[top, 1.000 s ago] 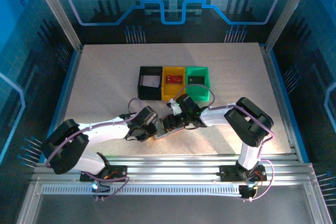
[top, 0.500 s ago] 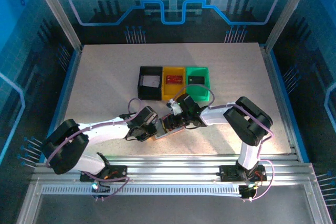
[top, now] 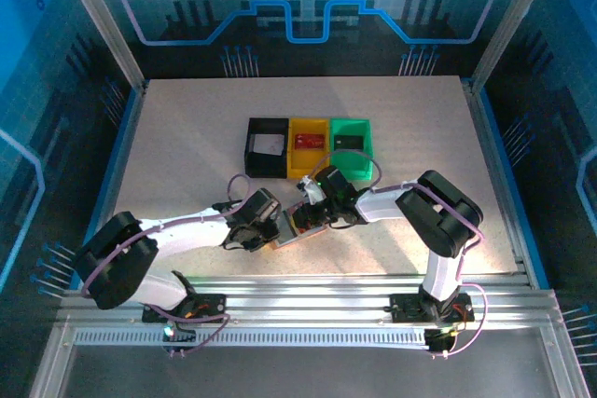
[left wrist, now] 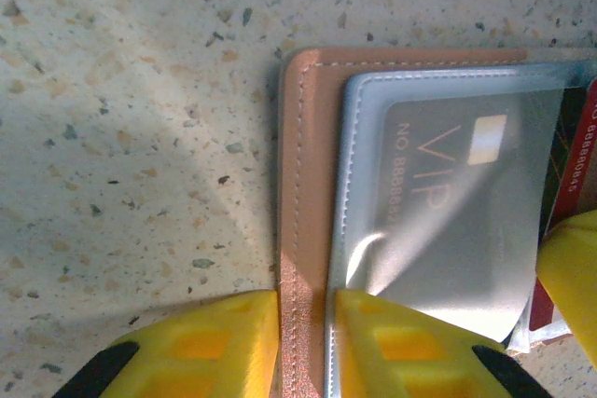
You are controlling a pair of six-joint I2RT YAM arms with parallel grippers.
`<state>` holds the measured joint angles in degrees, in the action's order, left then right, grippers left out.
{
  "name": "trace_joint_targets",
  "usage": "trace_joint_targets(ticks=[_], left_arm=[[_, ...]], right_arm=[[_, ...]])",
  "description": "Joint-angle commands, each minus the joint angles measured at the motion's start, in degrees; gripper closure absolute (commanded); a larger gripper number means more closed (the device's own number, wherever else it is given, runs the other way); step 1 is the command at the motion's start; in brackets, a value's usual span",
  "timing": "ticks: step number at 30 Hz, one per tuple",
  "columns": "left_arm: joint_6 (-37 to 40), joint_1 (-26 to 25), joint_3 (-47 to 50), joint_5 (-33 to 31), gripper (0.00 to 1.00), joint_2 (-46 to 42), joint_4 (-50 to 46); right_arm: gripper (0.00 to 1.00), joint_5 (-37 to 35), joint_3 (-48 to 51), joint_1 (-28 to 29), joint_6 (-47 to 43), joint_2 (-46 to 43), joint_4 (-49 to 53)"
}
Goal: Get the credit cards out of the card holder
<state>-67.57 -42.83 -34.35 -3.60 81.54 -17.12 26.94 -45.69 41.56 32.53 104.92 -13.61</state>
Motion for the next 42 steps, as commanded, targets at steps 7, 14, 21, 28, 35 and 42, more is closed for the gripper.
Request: trace_joint_targets(ticks=[7, 14, 21, 28, 35, 42], left_arm=[[0.0, -0.5, 4.3, 1.7, 0.77, 7.4, 5.9], [0.1, -0.6, 3.9, 1.7, 0.77, 7.1, 5.3], [0.2, -0.5, 3.3, 1.8, 0.77, 7.4, 5.2], [0.4, -0.5, 3.0, 2.0, 0.77, 8.1, 5.4], [0.4, -0.5, 3.2, 2.4, 0.77, 9.3, 6.6], [0.2, -0.6, 3.6, 2.6, 0.77, 10.2, 8.0]], right_arm=[[1.00, -3.2, 3.6, -0.2, 0.2, -0.8, 6.3], [1.00, -4.7, 5.2, -1.9, 0.3, -4.8, 7.1], [0.98, -2.5, 4.7, -2.5, 0.2, -6.0, 7.7], [0.76, -4.3, 1.8, -0.4, 0.4, -8.6, 10.9], [0.66, -3.3, -0.7, 0.3, 0.4, -6.6, 11.0], [0.66, -3.8, -2.5, 1.2, -0.3, -5.3, 11.4]])
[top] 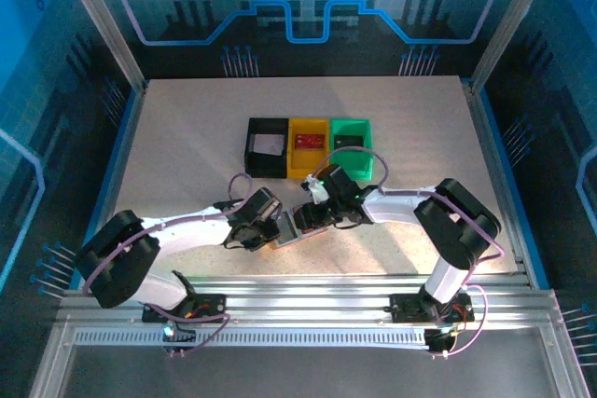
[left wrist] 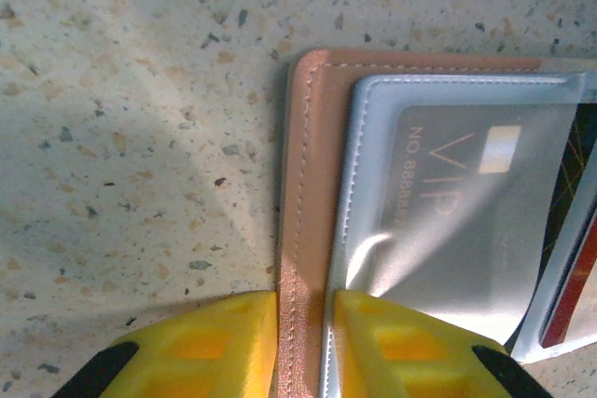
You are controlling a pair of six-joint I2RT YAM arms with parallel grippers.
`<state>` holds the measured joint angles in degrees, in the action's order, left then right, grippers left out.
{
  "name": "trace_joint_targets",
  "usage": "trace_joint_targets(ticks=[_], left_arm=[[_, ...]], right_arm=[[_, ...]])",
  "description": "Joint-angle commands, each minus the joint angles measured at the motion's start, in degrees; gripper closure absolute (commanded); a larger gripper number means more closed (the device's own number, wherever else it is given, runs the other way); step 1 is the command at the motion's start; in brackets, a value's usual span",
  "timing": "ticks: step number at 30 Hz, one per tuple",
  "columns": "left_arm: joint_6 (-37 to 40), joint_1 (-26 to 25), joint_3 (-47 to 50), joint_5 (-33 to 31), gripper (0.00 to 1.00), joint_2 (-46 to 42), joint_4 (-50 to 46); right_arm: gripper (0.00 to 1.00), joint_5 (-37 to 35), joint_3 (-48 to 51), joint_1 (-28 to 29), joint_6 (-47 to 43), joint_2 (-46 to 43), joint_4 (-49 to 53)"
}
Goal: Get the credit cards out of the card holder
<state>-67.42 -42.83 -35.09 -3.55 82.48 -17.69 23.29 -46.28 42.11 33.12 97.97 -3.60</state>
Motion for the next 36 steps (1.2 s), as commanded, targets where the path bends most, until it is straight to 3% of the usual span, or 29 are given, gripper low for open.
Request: trace_joint_targets(ticks=[1, 14, 23, 36], left_arm=[[-0.1, -0.6, 4.4, 2.7, 0.77, 9.5, 8.8], [0.0, -0.6, 5.1, 3.0, 0.77, 10.3, 10.3], [0.2, -0.5, 5.3, 3.4, 0.77, 10.3, 10.9], [0.2, -0.5, 6.0, 3.5, 0.77, 10.1, 11.9]], right_arm=[[0.66, -0.2, -2.3, 0.6, -0.9, 2.1, 1.4], [0.68, -2.4, -5.0, 2.2, -2.5, 5.3, 2.6], [0.70, -7.8, -6.1, 3.6, -2.9, 1.0, 6.2], [0.67, -4.9, -8.2, 5.0, -2.1, 4.3, 5.5]])
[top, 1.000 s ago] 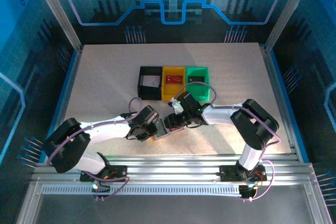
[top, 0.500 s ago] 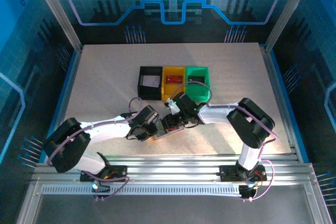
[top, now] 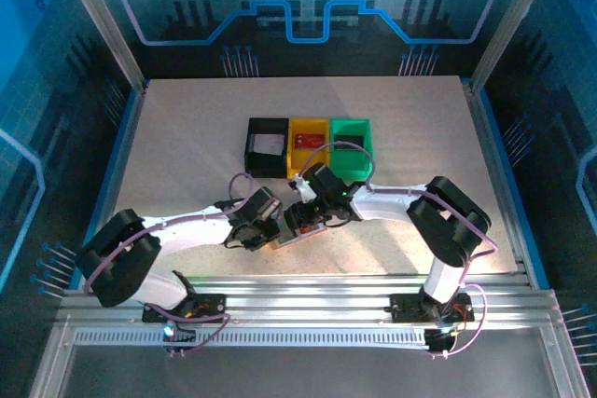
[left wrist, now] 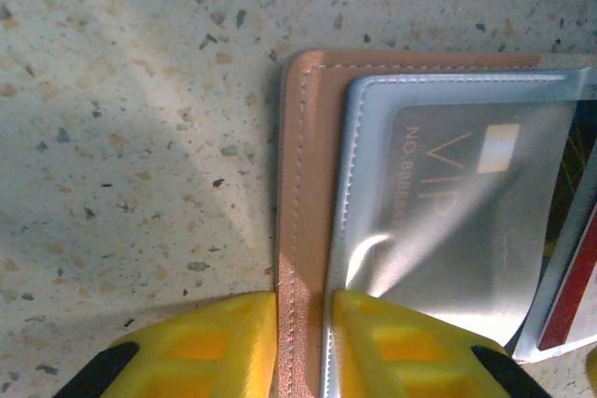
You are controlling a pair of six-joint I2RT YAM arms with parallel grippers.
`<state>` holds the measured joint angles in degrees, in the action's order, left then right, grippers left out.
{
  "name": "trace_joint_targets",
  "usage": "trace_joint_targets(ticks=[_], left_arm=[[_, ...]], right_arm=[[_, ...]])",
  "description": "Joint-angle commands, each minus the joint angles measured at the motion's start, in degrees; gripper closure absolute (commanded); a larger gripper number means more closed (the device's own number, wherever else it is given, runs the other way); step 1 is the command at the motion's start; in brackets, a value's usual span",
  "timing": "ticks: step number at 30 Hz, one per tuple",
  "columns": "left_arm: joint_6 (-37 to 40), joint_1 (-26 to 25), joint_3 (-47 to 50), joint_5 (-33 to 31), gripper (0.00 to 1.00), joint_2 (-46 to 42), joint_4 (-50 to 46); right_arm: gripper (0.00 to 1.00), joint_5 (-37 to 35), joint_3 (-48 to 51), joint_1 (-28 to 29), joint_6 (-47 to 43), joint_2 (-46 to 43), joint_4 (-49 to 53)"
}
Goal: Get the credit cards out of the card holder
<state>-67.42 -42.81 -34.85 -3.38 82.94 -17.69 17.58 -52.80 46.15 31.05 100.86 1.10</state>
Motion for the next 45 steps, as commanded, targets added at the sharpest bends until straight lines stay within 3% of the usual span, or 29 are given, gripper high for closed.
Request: trace_joint_targets(ticks=[1, 11, 38, 45], left_arm=[[0.1, -0.6, 5.8, 3.3, 0.77, 9.6, 12.0], [0.2, -0.6, 6.1, 3.4, 0.77, 9.7, 12.2], [0.3, -0.6, 6.0, 3.6, 0.78, 10.2, 12.9], [0.2, -0.7, 6.1, 3.7, 0.78, 10.3, 13.3]], right_arm=[[0.67, 0.5, -1.8, 1.0, 0.0, 1.8, 1.0], [0.68, -4.5, -0.7, 1.1, -0.5, 1.1, 1.5], [0.70, -1.5, -1.4, 1.9, -1.2, 4.8, 1.1], [0.77, 0.9, -0.8, 1.9, -1.2, 5.7, 0.2]])
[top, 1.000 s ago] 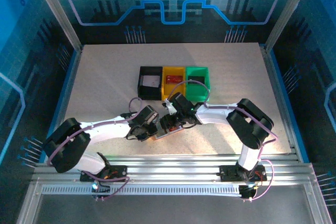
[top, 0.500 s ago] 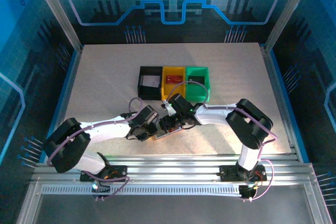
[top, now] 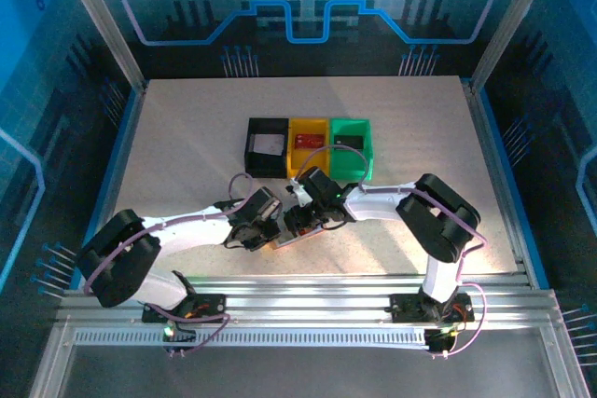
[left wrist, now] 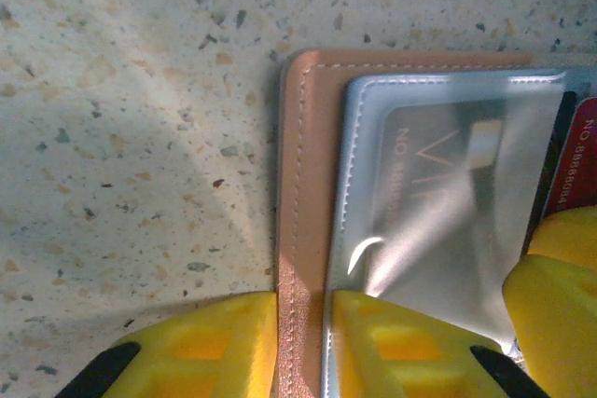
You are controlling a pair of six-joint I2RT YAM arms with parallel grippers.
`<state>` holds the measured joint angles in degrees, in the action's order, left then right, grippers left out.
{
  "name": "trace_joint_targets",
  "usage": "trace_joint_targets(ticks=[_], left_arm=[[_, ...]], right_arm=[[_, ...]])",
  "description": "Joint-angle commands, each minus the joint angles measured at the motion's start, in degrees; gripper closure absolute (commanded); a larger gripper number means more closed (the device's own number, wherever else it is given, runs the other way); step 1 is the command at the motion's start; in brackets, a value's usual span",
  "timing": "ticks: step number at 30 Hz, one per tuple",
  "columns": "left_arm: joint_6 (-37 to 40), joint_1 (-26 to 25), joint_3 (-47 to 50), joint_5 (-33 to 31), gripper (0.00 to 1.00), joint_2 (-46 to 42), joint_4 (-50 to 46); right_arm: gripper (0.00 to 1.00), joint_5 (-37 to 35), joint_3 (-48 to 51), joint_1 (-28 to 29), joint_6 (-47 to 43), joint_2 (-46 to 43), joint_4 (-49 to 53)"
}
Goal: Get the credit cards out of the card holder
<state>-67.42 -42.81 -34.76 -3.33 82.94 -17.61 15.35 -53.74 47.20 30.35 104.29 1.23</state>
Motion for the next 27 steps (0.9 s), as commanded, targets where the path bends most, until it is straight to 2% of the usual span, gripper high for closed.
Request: trace_joint_targets(ticks=[1, 11, 18, 27], left_arm=[[0.2, -0.6, 6.0, 3.6, 0.78, 10.3, 13.3], [0.1, -0.6, 6.3, 3.8, 0.78, 11.3, 14.3], [0.1, -0.6, 6.3, 3.9, 0.78, 11.7, 14.9], [0.2, -0.8, 6.0, 4.2, 0.78, 12.2, 15.1]], right_arm=[[0.79, 3.5, 0.4, 0.7, -0.4, 2.5, -0.3], [0.85, 8.0, 2.8, -0.5, 1.0, 3.8, -4.7], [0.84, 13.7, 3.0, -1.1, 1.2, 3.8, -8.0], [0.88, 15.8, 5.4, -1.0, 0.9, 4.1, -9.6]])
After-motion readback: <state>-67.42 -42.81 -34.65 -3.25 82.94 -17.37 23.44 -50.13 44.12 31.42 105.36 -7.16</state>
